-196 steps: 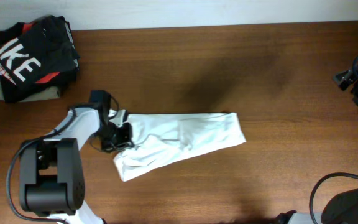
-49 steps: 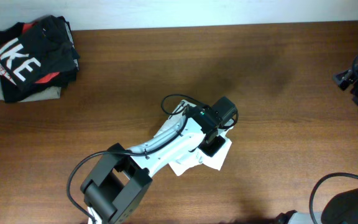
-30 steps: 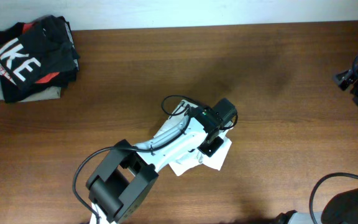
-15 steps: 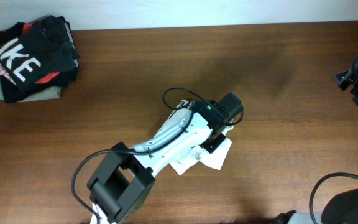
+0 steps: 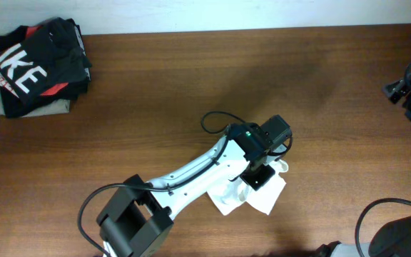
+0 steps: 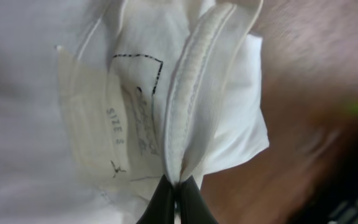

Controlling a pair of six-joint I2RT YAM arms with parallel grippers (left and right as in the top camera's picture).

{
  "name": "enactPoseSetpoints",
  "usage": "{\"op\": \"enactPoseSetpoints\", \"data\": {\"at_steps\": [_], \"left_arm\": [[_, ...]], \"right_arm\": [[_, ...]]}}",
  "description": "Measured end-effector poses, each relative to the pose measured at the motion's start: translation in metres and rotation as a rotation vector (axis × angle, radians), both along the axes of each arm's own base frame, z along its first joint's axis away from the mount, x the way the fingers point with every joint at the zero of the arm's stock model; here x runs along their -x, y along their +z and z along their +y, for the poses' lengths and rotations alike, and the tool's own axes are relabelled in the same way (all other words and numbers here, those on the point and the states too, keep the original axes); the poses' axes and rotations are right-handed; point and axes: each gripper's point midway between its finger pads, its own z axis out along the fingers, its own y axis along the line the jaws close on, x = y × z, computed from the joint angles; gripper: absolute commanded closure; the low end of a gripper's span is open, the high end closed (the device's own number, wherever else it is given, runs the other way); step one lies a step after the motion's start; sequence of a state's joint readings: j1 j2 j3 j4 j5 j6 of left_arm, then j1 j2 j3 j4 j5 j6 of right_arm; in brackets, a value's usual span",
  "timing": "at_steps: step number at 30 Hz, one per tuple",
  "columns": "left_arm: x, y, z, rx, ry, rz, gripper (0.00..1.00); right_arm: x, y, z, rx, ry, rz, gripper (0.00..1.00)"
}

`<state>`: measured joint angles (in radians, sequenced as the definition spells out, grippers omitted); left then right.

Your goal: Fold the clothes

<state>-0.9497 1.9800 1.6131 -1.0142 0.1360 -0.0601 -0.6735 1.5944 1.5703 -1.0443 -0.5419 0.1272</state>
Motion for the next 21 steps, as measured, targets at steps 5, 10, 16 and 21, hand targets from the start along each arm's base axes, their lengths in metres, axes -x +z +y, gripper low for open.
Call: {"op": "enactPoseSetpoints", "data": {"at_steps": [5, 10, 16, 21], "left_arm": [[0.025, -0.017, -0.014, 0.03, -0.037, 0.132, 0.86], [0.057, -0.019, -0.029, 0.05, -0.102, 0.198, 0.82], [0.084, -0.017, -0.041, 0.06, -0.168, 0.214, 0.87], [0.057, -0.014, -0.019, -0.04, -0.108, 0.14, 0.58]], "right_arm": [[0.0, 0.0, 0.0, 0.0, 0.0, 0.0, 0.01], [0.0, 0.0, 0.0, 0.0, 0.0, 0.0, 0.01], [0.0, 0.0, 0.0, 0.0, 0.001, 0.0, 0.01], [0.0, 0.0, 0.0, 0.0, 0.0, 0.0, 0.01]]}}
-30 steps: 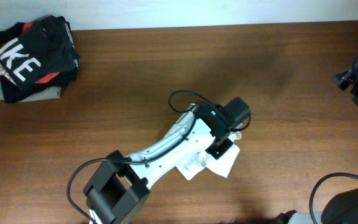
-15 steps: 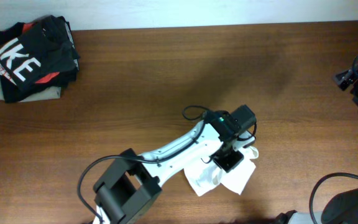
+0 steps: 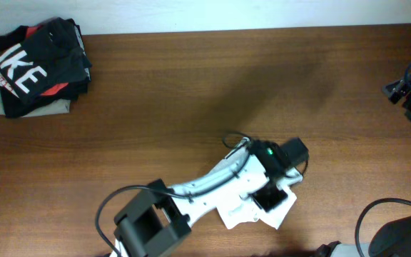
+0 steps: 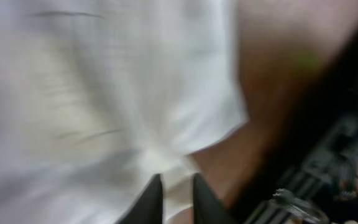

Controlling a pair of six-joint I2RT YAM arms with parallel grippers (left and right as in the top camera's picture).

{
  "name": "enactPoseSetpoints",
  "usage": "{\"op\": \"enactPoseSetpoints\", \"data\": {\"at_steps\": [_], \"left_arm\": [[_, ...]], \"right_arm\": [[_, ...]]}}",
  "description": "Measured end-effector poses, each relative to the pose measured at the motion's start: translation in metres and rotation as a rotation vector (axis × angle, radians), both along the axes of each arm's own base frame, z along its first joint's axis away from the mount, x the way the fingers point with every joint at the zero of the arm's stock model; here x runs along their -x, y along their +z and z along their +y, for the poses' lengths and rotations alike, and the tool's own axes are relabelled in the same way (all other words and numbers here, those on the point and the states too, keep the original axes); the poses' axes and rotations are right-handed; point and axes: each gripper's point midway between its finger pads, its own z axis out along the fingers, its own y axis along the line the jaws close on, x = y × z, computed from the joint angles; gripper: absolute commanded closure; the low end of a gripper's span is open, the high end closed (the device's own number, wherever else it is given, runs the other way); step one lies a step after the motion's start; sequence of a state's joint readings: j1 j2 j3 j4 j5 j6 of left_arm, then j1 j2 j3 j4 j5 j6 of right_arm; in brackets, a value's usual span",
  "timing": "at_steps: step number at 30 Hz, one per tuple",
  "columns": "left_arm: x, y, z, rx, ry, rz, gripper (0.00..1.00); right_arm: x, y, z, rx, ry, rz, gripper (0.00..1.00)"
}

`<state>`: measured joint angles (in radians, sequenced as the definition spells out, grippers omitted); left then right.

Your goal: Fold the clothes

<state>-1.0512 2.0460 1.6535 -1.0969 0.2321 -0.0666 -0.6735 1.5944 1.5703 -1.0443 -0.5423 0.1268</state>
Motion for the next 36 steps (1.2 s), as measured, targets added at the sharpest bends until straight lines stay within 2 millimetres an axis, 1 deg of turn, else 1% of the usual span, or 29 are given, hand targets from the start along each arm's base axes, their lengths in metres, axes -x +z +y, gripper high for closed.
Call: {"op": "enactPoseSetpoints", "data": {"at_steps": [1, 2, 3, 4, 6, 7, 9, 10, 11, 13, 15, 18, 19, 20, 21, 24, 30, 33, 36], "left_arm": [[-0.019, 0.008, 0.005, -0.011, 0.035, -0.038, 0.37], [-0.039, 0.015, 0.011, -0.013, 0.065, -0.079, 0.2], [-0.059, 0.023, 0.016, -0.011, 0.104, -0.113, 0.15], [-0.085, 0.031, 0.024, -0.003, 0.159, -0.154, 0.07], [-0.125, 0.036, 0.049, -0.011, 0.256, -0.198, 0.01], [-0.143, 0.036, 0.067, -0.021, 0.314, -0.202, 0.01], [-0.171, 0.036, 0.097, -0.019, 0.378, -0.197, 0.01], [-0.181, 0.036, 0.109, -0.01, 0.398, -0.189, 0.01], [-0.188, 0.034, 0.117, 0.01, 0.406, -0.166, 0.01], [-0.193, 0.03, 0.127, 0.066, 0.401, -0.095, 0.01], [-0.189, 0.016, 0.133, 0.131, 0.376, 0.033, 0.01], [-0.17, -0.009, 0.124, 0.207, 0.3, 0.203, 0.01], [-0.163, -0.015, 0.119, 0.221, 0.278, 0.24, 0.01], [-0.16, -0.018, 0.116, 0.23, 0.267, 0.258, 0.01], [-0.153, -0.024, 0.109, 0.245, 0.239, 0.287, 0.01], [-0.14, -0.029, 0.094, 0.254, 0.191, 0.316, 0.01], [-0.108, -0.03, 0.063, 0.255, 0.084, 0.341, 0.01], [-0.101, -0.033, 0.059, 0.248, 0.068, 0.348, 0.01], [-0.098, -0.043, 0.059, 0.24, 0.076, 0.38, 0.01]], "right_arm": [[0.0, 0.0, 0.0, 0.0, 0.0, 0.0, 0.01], [0.0, 0.0, 0.0, 0.0, 0.0, 0.0, 0.01], [0.0, 0.0, 0.0, 0.0, -0.001, 0.0, 0.01], [0.0, 0.0, 0.0, 0.0, 0.0, 0.0, 0.01], [0.0, 0.0, 0.0, 0.0, -0.001, 0.001, 0.01], [0.0, 0.0, 0.0, 0.0, -0.001, 0.0, 0.01], [0.0, 0.0, 0.0, 0.0, 0.0, 0.0, 0.01], [0.0, 0.0, 0.0, 0.001, -0.001, 0.0, 0.01], [0.0, 0.0, 0.0, 0.0, 0.0, 0.001, 0.01], [0.0, 0.0, 0.0, 0.0, 0.0, 0.0, 0.01], [0.0, 0.0, 0.0, 0.0, 0.0, 0.0, 0.01], [0.0, 0.0, 0.0, 0.0, -0.001, 0.0, 0.01], [0.0, 0.0, 0.0, 0.0, 0.0, 0.0, 0.01], [0.0, 0.0, 0.0, 0.0, -0.001, 0.0, 0.02], [0.0, 0.0, 0.0, 0.0, -0.001, 0.0, 0.01], [0.0, 0.0, 0.0, 0.0, 0.0, 0.0, 0.01], [0.0, 0.0, 0.0, 0.001, 0.0, 0.0, 0.01], [0.0, 0.0, 0.0, 0.001, 0.0, 0.0, 0.01], [0.0, 0.0, 0.0, 0.0, 0.0, 0.0, 0.01]]}}
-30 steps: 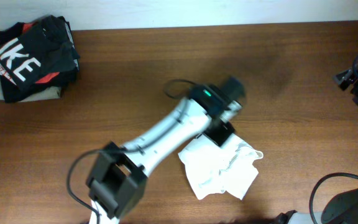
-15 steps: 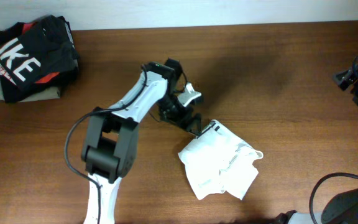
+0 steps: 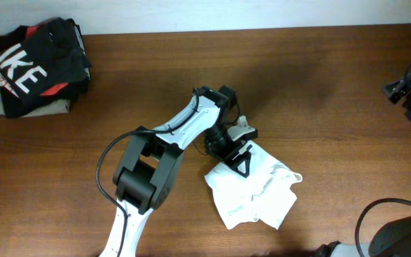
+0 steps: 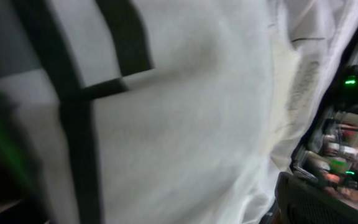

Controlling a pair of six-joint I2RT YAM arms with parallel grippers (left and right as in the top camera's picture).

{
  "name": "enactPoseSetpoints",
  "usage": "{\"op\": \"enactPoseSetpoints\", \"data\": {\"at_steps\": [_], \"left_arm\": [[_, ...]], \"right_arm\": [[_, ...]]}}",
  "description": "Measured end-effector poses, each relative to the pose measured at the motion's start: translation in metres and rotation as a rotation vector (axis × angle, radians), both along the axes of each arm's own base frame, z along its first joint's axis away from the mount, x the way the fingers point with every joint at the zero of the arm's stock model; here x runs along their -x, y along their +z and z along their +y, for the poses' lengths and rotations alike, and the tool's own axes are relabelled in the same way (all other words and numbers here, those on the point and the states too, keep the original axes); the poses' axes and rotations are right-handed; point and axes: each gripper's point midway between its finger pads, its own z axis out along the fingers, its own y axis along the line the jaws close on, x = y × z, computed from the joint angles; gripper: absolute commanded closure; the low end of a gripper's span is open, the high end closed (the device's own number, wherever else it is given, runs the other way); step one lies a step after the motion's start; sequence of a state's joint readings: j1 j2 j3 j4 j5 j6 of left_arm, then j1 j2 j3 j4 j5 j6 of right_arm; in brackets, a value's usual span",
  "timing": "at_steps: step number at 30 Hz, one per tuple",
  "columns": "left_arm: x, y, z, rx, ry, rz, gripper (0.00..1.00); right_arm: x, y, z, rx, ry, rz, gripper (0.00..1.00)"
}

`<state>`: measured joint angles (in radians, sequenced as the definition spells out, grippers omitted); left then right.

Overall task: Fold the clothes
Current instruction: 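Grasp the folded white shirt with the left gripper and lift it, then carry the shirt with the left gripper onto the dark clothes stack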

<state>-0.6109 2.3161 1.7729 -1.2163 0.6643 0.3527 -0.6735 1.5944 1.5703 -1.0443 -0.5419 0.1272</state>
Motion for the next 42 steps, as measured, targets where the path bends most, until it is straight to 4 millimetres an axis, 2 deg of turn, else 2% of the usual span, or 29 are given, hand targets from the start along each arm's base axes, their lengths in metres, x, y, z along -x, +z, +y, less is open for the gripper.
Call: {"op": "enactPoseSetpoints", "data": {"at_steps": [1, 2, 6, 8, 11, 14, 17, 19, 21, 23, 24, 26, 30, 36, 37, 39, 41, 42], "left_arm": [[0.0, 0.0, 0.0, 0.005, 0.003, 0.005, 0.02], [0.0, 0.001, -0.001, 0.008, 0.003, 0.006, 0.1], [-0.004, -0.007, -0.003, 0.017, -0.002, -0.011, 0.61], [-0.005, -0.013, -0.004, 0.018, -0.002, -0.01, 0.76], [-0.01, -0.016, -0.007, 0.025, 0.008, -0.027, 0.87], [-0.023, -0.021, -0.011, 0.003, 0.066, -0.064, 0.98], [-0.033, -0.023, -0.009, -0.05, 0.15, -0.072, 0.99], [-0.049, -0.023, -0.004, -0.078, 0.219, -0.104, 0.99], [-0.079, -0.023, 0.012, -0.106, 0.317, -0.158, 0.98], [-0.109, -0.021, 0.036, -0.128, 0.412, -0.199, 0.98], [-0.129, -0.021, 0.058, -0.146, 0.481, -0.22, 0.98], [-0.155, -0.02, 0.095, -0.174, 0.584, -0.236, 0.98], [-0.184, -0.019, 0.153, -0.21, 0.736, -0.237, 0.99], [-0.22, -0.006, 0.262, -0.37, 0.906, -0.298, 0.99], [-0.228, 0.002, 0.277, -0.397, 0.923, -0.327, 0.99], [-0.244, 0.025, 0.295, -0.423, 0.949, -0.39, 0.99], [-0.264, 0.057, 0.307, -0.417, 0.976, -0.483, 0.99], [-0.277, 0.082, 0.312, -0.399, 0.996, -0.547, 0.99]], "right_arm": [[0.0, 0.0, 0.0, 0.0, 0.0, 0.0, 0.01], [0.0, 0.0, 0.0, 0.0, 0.0, 0.0, 0.01], [0.0, 0.0, 0.0, 0.0, 0.0, 0.0, 0.01], [0.0, 0.0, 0.0, 0.0, 0.0, 0.0, 0.01], [0.0, 0.0, 0.0, 0.0, 0.0, 0.0, 0.01], [0.0, 0.0, 0.0, 0.0, 0.0, 0.0, 0.01], [0.0, 0.0, 0.0, 0.0, 0.0, 0.0, 0.01], [0.0, 0.0, 0.0, 0.0, 0.0, 0.0, 0.01], [0.0, 0.0, 0.0, 0.001, 0.0, 0.0, 0.01], [0.0, 0.0, 0.0, 0.0, 0.0, 0.0, 0.01], [0.0, 0.0, 0.0, 0.0, 0.0, 0.0, 0.01], [0.0, 0.0, 0.0, 0.0, 0.0, 0.0, 0.01], [0.0, 0.0, 0.0, 0.0, 0.0, 0.0, 0.01], [0.0, 0.0, 0.0, 0.0, 0.0, 0.0, 0.01], [0.0, 0.0, 0.0, 0.0, 0.0, 0.0, 0.01], [0.0, 0.0, 0.0, 0.0, 0.0, -0.001, 0.01], [0.0, 0.0, 0.0, 0.0, 0.0, 0.0, 0.01], [0.0, 0.0, 0.0, 0.0, 0.0, 0.0, 0.01]]}}
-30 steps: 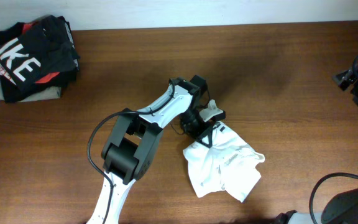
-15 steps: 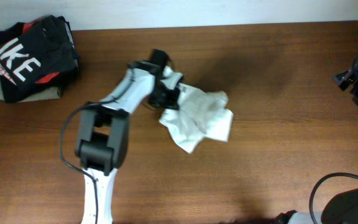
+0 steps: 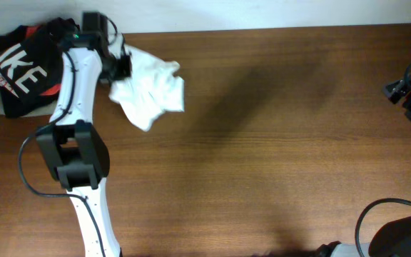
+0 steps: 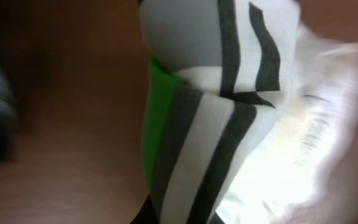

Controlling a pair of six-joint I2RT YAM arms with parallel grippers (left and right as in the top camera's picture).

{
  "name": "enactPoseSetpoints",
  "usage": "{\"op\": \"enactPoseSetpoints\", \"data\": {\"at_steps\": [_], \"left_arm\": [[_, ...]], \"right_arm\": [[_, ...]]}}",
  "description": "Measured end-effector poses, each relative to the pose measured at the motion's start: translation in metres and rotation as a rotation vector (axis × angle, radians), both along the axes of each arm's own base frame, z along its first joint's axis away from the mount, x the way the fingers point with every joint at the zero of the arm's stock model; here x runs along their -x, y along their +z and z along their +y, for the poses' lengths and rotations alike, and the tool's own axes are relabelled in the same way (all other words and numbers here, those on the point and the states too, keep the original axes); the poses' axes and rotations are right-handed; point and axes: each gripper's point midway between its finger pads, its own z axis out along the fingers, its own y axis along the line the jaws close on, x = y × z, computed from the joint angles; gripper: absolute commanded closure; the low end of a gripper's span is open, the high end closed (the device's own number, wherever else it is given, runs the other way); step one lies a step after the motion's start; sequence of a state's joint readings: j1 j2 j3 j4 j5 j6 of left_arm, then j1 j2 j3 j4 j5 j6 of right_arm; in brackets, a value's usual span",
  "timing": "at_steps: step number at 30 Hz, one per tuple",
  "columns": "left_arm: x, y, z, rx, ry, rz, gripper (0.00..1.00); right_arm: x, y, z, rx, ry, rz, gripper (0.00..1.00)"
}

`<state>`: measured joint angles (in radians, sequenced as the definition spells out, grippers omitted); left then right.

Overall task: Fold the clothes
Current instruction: 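Carry the shirt with the left gripper onto the dark clothes stack, then lower the white shirt onto the stack and open the left gripper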

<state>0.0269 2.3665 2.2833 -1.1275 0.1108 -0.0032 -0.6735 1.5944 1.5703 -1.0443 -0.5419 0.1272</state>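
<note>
A folded white garment (image 3: 148,89) hangs and rests at the table's back left, just right of the clothes pile. In the left wrist view its cloth (image 4: 229,124) shows grey, black stripes and a green patch. My left gripper (image 3: 116,70) is shut on its left edge; the fingertips (image 4: 151,214) barely show at the bottom of the left wrist view, with striped cloth between them. My right gripper stays at the far right edge, too small to tell its state.
A pile of dark clothes (image 3: 34,68), topped by a black shirt with white letters and red, lies in the back left corner over a grey garment. The brown wooden table (image 3: 277,157) stretches to the right. A black cable (image 3: 377,214) loops at the front right.
The white garment and my left gripper have gone from the table's middle front to the back left, beside the dark pile. The right arm has not moved.
My left gripper was shut on the white garment's collar at the middle front. Then it was slightly further right on the cloth. Later it stood at the bundle's upper left edge, the garment a compact bundle. Now that bundle is by the pile at the back left.
</note>
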Motion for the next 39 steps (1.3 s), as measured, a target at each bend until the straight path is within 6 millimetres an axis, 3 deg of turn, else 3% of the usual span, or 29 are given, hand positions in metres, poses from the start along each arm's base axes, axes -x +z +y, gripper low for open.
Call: {"op": "enactPoseSetpoints", "data": {"at_steps": [5, 7, 10, 16, 21, 23, 24, 28, 33, 34, 36, 37, 38, 39], "left_arm": [[-0.04, 0.107, 0.026, -0.035, 0.044, -0.295, 0.99], [-0.048, 0.135, 0.042, -0.056, 0.08, -0.381, 0.99], [-0.057, 0.159, 0.072, -0.079, 0.161, -0.469, 0.99], [-0.055, 0.174, 0.15, -0.12, 0.304, -0.543, 0.99], [-0.041, 0.172, 0.214, -0.149, 0.406, -0.548, 0.99], [-0.037, 0.149, 0.244, -0.146, 0.448, -0.511, 0.99], [-0.037, 0.144, 0.248, -0.145, 0.453, -0.503, 0.99], [-0.035, 0.083, 0.276, -0.119, 0.513, -0.405, 0.99], [-0.024, 0.062, 0.3, -0.112, 0.618, -0.361, 0.87], [-0.022, 0.058, 0.303, -0.107, 0.63, -0.352, 0.79], [-0.019, 0.052, 0.306, -0.102, 0.653, -0.336, 0.42], [-0.018, 0.05, 0.308, -0.104, 0.657, -0.332, 0.14], [-0.018, 0.049, 0.308, -0.105, 0.659, -0.329, 0.02], [-0.017, 0.049, 0.309, -0.106, 0.661, -0.328, 0.01]], "right_arm": [[0.0, 0.0, 0.0, 0.0, 0.0, 0.0, 0.01], [0.0, 0.0, 0.0, 0.0, 0.0, 0.0, 0.01], [0.0, 0.0, 0.0, 0.0, 0.0, 0.0, 0.01], [0.0, 0.0, 0.0, 0.0, 0.0, 0.0, 0.01], [0.0, 0.0, 0.0, 0.0, 0.0, 0.0, 0.01], [0.0, 0.0, 0.0, 0.0, 0.0, 0.0, 0.01], [0.0, 0.0, 0.0, 0.0, 0.0, 0.0, 0.01], [0.0, 0.0, 0.0, 0.0, 0.0, 0.0, 0.01], [0.0, 0.0, 0.0, 0.0, 0.0, 0.0, 0.01], [0.0, 0.0, 0.0, 0.0, 0.0, 0.0, 0.01], [0.0, 0.0, 0.0, 0.0, 0.0, 0.0, 0.01], [0.0, 0.0, 0.0, 0.0, 0.0, 0.0, 0.01], [0.0, 0.0, 0.0, 0.0, 0.0, 0.0, 0.01], [0.0, 0.0, 0.0, 0.0, 0.0, 0.0, 0.01]]}}
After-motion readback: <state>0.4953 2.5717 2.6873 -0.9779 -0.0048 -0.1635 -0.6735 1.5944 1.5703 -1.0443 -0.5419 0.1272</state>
